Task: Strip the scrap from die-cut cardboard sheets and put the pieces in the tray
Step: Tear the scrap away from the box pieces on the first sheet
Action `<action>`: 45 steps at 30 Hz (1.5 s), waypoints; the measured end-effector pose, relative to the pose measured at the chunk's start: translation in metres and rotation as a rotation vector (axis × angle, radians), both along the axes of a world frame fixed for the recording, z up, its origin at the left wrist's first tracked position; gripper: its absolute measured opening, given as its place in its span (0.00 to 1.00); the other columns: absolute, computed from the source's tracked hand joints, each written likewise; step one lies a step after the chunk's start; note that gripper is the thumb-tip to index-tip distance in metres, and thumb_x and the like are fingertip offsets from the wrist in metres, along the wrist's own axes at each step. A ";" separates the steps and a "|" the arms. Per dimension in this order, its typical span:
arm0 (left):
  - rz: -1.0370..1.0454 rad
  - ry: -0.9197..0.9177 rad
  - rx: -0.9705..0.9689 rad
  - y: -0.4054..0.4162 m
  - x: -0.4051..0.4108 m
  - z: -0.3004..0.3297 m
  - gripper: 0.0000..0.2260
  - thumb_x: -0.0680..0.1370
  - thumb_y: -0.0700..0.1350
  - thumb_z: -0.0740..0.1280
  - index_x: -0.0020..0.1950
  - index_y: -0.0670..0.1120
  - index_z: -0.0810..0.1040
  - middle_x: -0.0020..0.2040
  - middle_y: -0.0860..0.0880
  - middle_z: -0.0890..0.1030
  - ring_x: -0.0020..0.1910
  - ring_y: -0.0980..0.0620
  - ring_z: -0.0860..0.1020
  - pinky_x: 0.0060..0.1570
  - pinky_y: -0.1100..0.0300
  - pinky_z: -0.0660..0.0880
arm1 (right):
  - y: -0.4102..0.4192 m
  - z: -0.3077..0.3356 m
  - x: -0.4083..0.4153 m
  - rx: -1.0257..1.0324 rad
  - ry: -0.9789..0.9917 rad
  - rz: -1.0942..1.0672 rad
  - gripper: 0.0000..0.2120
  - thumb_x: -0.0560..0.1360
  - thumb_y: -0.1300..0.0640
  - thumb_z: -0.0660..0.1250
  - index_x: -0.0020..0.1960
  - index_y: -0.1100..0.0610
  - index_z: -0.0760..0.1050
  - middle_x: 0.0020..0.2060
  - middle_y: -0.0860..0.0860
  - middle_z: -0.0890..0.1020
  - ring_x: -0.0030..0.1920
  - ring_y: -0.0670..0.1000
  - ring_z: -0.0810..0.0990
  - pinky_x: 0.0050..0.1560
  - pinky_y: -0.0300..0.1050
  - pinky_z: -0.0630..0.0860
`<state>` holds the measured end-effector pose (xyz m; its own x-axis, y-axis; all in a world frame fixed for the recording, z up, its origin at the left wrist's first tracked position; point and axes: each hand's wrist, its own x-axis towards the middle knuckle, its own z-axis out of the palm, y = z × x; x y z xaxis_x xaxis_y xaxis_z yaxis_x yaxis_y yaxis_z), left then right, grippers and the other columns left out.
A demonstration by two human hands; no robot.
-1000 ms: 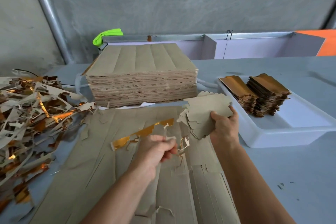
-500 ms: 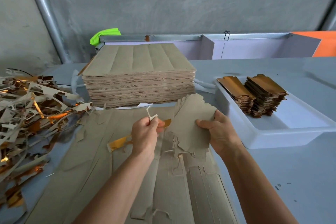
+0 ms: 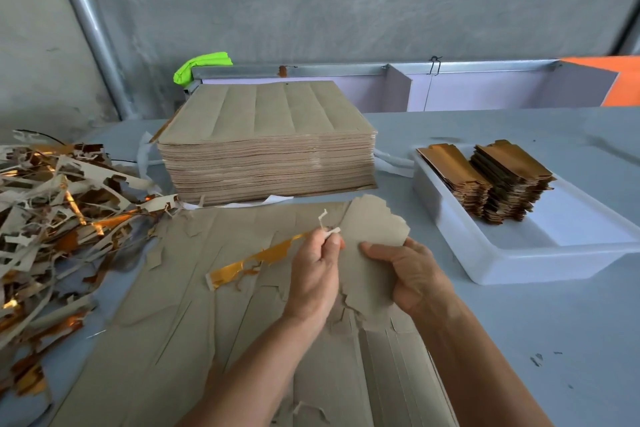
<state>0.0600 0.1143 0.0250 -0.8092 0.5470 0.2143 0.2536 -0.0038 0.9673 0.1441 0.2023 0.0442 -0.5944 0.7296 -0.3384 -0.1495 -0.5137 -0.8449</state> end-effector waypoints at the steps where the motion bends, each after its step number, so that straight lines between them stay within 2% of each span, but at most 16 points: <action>1: 0.045 -0.005 -0.012 0.000 -0.007 0.001 0.10 0.81 0.42 0.60 0.41 0.50 0.74 0.40 0.54 0.77 0.41 0.60 0.74 0.44 0.61 0.68 | 0.005 -0.001 0.003 0.026 -0.038 -0.072 0.15 0.64 0.71 0.73 0.48 0.61 0.78 0.43 0.58 0.84 0.39 0.56 0.82 0.36 0.47 0.78; 4: 0.396 0.037 -0.232 0.001 -0.045 0.007 0.12 0.82 0.43 0.58 0.49 0.38 0.78 0.48 0.39 0.81 0.50 0.41 0.77 0.47 0.53 0.69 | 0.023 -0.001 0.016 0.067 -0.106 -0.247 0.16 0.65 0.70 0.74 0.49 0.57 0.76 0.41 0.53 0.81 0.41 0.54 0.79 0.34 0.45 0.74; 7: 0.612 0.033 -0.557 -0.005 -0.090 0.012 0.14 0.80 0.42 0.60 0.61 0.34 0.71 0.61 0.34 0.73 0.60 0.36 0.71 0.55 0.48 0.69 | 0.031 -0.003 0.025 0.053 -0.129 -0.268 0.16 0.65 0.69 0.74 0.48 0.56 0.76 0.40 0.52 0.81 0.41 0.53 0.79 0.32 0.44 0.73; 9: 0.656 0.064 -0.763 -0.007 -0.102 0.012 0.26 0.75 0.45 0.68 0.68 0.35 0.63 0.68 0.35 0.64 0.65 0.37 0.65 0.60 0.45 0.67 | 0.032 -0.007 0.025 0.047 -0.140 -0.279 0.15 0.65 0.69 0.74 0.46 0.55 0.76 0.40 0.51 0.81 0.41 0.53 0.78 0.31 0.44 0.72; 11: 0.540 0.313 -0.785 0.000 -0.101 0.006 0.33 0.72 0.52 0.71 0.69 0.37 0.61 0.68 0.36 0.66 0.66 0.38 0.65 0.62 0.45 0.66 | 0.033 -0.011 0.024 0.032 -0.140 -0.289 0.15 0.66 0.69 0.74 0.46 0.54 0.75 0.40 0.51 0.80 0.41 0.53 0.78 0.32 0.44 0.72; 14: 0.106 0.581 -0.826 0.020 -0.085 -0.010 0.33 0.71 0.57 0.72 0.69 0.43 0.65 0.63 0.42 0.73 0.62 0.42 0.71 0.59 0.50 0.69 | 0.032 -0.014 0.020 0.023 -0.151 -0.271 0.14 0.67 0.69 0.73 0.47 0.55 0.75 0.41 0.52 0.80 0.41 0.53 0.77 0.32 0.44 0.71; 17: -0.044 0.603 -0.908 0.028 -0.087 -0.014 0.15 0.75 0.49 0.69 0.59 0.44 0.76 0.54 0.44 0.80 0.54 0.44 0.77 0.49 0.56 0.71 | 0.029 -0.014 0.020 0.077 -0.139 -0.242 0.15 0.68 0.69 0.72 0.48 0.55 0.74 0.44 0.53 0.81 0.42 0.53 0.78 0.32 0.44 0.73; 20: -0.071 0.490 -0.695 0.019 -0.100 -0.003 0.08 0.79 0.44 0.65 0.45 0.42 0.82 0.37 0.43 0.79 0.38 0.47 0.76 0.35 0.59 0.64 | 0.029 -0.011 0.022 0.214 -0.172 -0.230 0.20 0.69 0.68 0.72 0.55 0.54 0.71 0.49 0.53 0.79 0.44 0.51 0.78 0.33 0.44 0.74; 22: -0.076 0.234 -0.395 0.007 -0.103 0.013 0.10 0.80 0.43 0.63 0.41 0.45 0.80 0.32 0.48 0.74 0.31 0.52 0.69 0.31 0.61 0.62 | 0.030 -0.009 0.023 0.342 -0.206 -0.204 0.32 0.70 0.68 0.72 0.68 0.50 0.64 0.53 0.50 0.75 0.47 0.49 0.76 0.38 0.44 0.75; 24: -0.143 -0.052 -0.108 -0.007 -0.100 0.035 0.10 0.81 0.42 0.61 0.41 0.46 0.76 0.37 0.49 0.77 0.33 0.54 0.72 0.27 0.64 0.64 | 0.027 -0.006 0.020 0.465 -0.184 -0.148 0.43 0.71 0.69 0.70 0.76 0.44 0.53 0.55 0.48 0.74 0.51 0.50 0.77 0.45 0.48 0.78; 27: -0.286 -0.288 0.127 -0.027 -0.095 0.064 0.09 0.80 0.43 0.60 0.41 0.43 0.73 0.53 0.50 0.82 0.35 0.53 0.77 0.25 0.65 0.67 | 0.020 0.001 0.012 0.672 -0.271 -0.053 0.29 0.73 0.70 0.66 0.67 0.44 0.70 0.51 0.43 0.77 0.54 0.51 0.77 0.56 0.53 0.78; 30: -0.280 -0.256 0.127 -0.036 -0.085 0.080 0.12 0.81 0.43 0.59 0.39 0.41 0.72 0.56 0.47 0.81 0.33 0.53 0.78 0.26 0.63 0.67 | 0.011 0.012 0.003 0.824 -0.386 -0.014 0.17 0.74 0.70 0.63 0.51 0.51 0.83 0.50 0.46 0.82 0.47 0.44 0.78 0.56 0.43 0.77; 34: -0.283 -0.107 0.066 -0.039 -0.068 0.085 0.11 0.81 0.42 0.59 0.40 0.41 0.73 0.53 0.47 0.82 0.34 0.53 0.79 0.29 0.62 0.69 | -0.006 0.034 -0.011 0.991 -0.400 0.031 0.16 0.74 0.66 0.62 0.50 0.50 0.84 0.43 0.41 0.80 0.41 0.38 0.76 0.42 0.18 0.66; 37: -0.328 -0.038 0.002 -0.039 -0.053 0.082 0.11 0.81 0.44 0.59 0.43 0.42 0.76 0.50 0.49 0.83 0.37 0.56 0.80 0.32 0.63 0.72 | -0.022 0.046 -0.019 0.981 -0.323 0.087 0.13 0.75 0.52 0.65 0.33 0.43 0.81 0.28 0.36 0.77 0.34 0.40 0.75 0.32 0.23 0.66; 40: -0.344 0.064 -0.080 -0.040 -0.044 0.079 0.14 0.81 0.48 0.58 0.44 0.45 0.80 0.50 0.51 0.82 0.41 0.60 0.79 0.36 0.60 0.73 | -0.031 0.048 -0.022 0.990 -0.318 0.121 0.12 0.69 0.40 0.71 0.39 0.48 0.83 0.32 0.40 0.82 0.34 0.38 0.78 0.31 0.26 0.68; 45: -0.333 0.083 -0.061 -0.049 -0.045 0.081 0.16 0.81 0.49 0.57 0.42 0.47 0.82 0.53 0.52 0.82 0.43 0.53 0.79 0.37 0.60 0.73 | -0.027 0.043 -0.023 1.037 -0.438 0.099 0.07 0.73 0.57 0.71 0.49 0.57 0.84 0.43 0.50 0.85 0.40 0.43 0.78 0.40 0.28 0.71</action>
